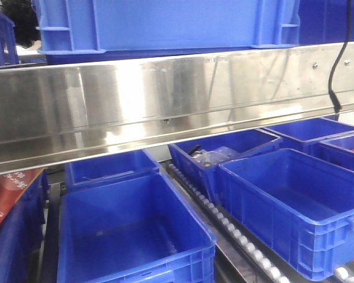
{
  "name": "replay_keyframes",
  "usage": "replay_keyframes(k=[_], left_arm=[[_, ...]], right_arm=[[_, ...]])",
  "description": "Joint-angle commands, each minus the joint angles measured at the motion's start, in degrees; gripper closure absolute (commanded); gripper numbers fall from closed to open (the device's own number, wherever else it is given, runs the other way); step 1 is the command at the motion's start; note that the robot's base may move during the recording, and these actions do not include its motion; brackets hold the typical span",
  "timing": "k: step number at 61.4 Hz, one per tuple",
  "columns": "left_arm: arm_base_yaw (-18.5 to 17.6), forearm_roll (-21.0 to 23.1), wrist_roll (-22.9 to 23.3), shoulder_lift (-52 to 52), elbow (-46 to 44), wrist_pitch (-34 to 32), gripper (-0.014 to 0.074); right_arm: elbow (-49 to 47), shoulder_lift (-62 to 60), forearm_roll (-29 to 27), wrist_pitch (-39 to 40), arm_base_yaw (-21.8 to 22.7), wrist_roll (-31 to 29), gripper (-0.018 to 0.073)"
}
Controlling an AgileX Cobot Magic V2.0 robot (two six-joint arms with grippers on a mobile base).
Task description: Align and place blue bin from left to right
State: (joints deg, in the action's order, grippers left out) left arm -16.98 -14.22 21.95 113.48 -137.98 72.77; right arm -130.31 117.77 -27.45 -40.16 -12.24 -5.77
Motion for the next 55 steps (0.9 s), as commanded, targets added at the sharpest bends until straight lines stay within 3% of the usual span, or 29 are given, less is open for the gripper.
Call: replay_keyframes(k=[1, 5, 10, 21, 30, 40, 43, 47, 55], left_arm=[[-0.4, -0.6, -0.5, -1.3, -1.0, -2.8, 0.0255], [-0.4, -0.6, -0.5, -1.7, -1.0, -2.8, 0.0100], [-0.4, -0.6, -0.5, -2.4, -1.0, -2.8, -0.0010], [-0.4, 0.1, -2.1, -6.7, -1.0, -2.8, 0.0023], [-0.4, 2.8, -6.1, -11.3, -1.0, -2.8, 0.0167], [-0.4, 6.9, -13.2, -16.7, -0.9, -2.8, 0.0553], [-0.4, 7.7, -14.9, -18.0, -0.7, -2.8, 0.0638], [-0.4, 8.2, -16.0, -19.5, 0.3, -2.8, 0.0587], [-0.3, 8.2, -17.6, -22.0, 4.5, -2.8, 0.0582]], right_arm=[[-1.0, -1.0, -0.2, 3.1, 0.2, -1.2, 0.0122], [-1.0, -1.3, -0.2, 2.3, 0.2, -1.2, 0.0032], [-1.0, -1.9, -0.2, 1.5, 0.2, -1.2, 0.0029], [-1.0, -4.9, -0.2, -2.1, 0.2, -1.2, 0.0123], [-1.0, -8.3, -0.2, -5.9, 0.2, -1.2, 0.0330], [-1.0, -12.0, 0.4, -10.2, 0.2, -1.2, 0.0626], [-1.0, -13.1, 1.4, -11.9, 0.2, -1.2, 0.0650], [-0.9, -14.4, 3.4, -14.6, 0.2, -1.2, 0.0630], [-0.7, -16.1, 7.3, -17.6, 0.2, -1.2, 0.0631]])
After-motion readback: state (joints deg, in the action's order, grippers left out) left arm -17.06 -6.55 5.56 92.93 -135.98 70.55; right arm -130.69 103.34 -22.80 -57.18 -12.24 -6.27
